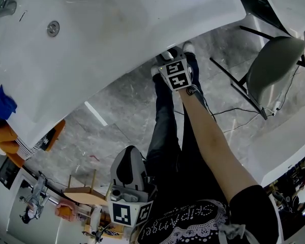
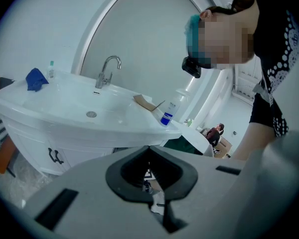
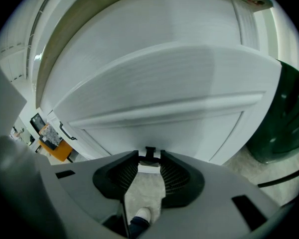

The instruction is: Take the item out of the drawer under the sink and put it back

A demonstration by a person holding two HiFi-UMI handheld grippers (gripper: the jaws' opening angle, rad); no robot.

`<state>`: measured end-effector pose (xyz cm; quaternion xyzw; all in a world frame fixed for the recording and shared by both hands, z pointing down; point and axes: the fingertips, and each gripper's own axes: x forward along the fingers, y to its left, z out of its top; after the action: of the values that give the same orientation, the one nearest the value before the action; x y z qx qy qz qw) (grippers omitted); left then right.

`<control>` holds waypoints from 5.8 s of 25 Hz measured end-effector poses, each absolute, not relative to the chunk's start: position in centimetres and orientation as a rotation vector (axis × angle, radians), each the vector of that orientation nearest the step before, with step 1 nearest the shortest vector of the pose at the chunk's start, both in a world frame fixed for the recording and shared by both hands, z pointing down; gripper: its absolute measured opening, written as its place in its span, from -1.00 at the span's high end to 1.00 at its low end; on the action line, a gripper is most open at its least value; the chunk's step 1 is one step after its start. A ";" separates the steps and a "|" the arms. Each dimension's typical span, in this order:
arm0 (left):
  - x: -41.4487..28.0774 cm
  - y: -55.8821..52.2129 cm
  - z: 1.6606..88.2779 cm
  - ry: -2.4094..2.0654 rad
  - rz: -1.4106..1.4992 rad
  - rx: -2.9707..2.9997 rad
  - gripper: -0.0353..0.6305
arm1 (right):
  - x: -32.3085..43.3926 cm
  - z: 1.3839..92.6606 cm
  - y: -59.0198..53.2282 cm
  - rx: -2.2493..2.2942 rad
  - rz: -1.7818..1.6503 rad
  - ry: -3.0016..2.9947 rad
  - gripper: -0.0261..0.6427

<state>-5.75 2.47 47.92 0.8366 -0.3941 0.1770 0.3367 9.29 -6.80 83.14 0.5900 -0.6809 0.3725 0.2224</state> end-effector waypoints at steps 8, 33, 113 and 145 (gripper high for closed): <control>-5.5 2.6 47.8 -1.024 0.454 2.180 0.88 | 9.2 83.3 -4.5 1.632 1.030 -1.874 0.50; -5.9 2.9 47.7 -1.041 0.457 2.174 0.88 | 8.7 83.1 -1.1 1.653 1.017 -1.868 0.50; -7.7 -0.5 36.3 -1.140 0.216 2.463 0.88 | 11.6 58.0 2.8 1.742 0.740 -2.113 0.87; -8.0 -3.8 30.6 -1.158 0.025 2.631 0.88 | 11.1 32.9 1.2 2.056 0.227 -2.477 0.87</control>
<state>-8.01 -3.79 30.55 0.9071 -0.3992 0.0088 0.1333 11.13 1.15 32.91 0.6366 -0.7668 0.0702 -0.0426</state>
